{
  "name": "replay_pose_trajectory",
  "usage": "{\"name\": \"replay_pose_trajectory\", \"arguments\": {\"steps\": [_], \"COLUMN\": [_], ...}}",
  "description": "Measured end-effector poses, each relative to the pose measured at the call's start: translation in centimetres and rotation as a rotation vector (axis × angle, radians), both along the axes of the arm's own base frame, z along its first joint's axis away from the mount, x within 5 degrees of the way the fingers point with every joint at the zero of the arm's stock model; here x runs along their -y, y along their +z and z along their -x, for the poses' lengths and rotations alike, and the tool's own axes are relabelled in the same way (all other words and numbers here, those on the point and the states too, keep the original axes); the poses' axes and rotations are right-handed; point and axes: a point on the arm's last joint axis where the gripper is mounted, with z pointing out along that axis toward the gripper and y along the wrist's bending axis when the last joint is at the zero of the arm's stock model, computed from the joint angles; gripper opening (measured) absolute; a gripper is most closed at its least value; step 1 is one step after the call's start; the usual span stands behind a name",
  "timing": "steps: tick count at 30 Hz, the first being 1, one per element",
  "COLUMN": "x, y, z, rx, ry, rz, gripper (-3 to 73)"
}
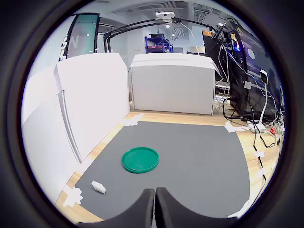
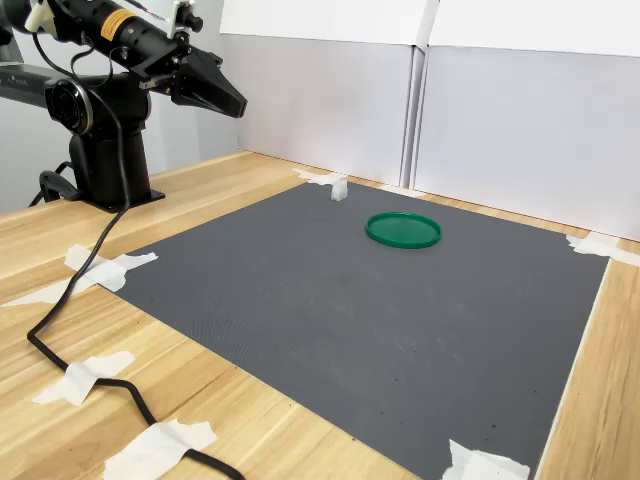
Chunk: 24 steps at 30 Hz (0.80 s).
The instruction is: Grasp a white terminal and put it on the green lid.
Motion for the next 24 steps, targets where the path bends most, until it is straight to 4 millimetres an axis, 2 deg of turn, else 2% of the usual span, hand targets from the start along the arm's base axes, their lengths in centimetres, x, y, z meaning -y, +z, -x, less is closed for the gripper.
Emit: {"name": "replay_pose_trajectory", "arguments": {"steps": [8,19,24], "x": [0.0,-0.9,-1.4], "y": [2.6,9.6,11.5], "z": [-0.9,-3.4,-4.7], "rx": [-0.087,-0.323,-0.473], "ry": [0.039,0.228,0.344], "rz": [0.154,0.358,0.426], "gripper": [-1.6,-1.6,-1.6]}}
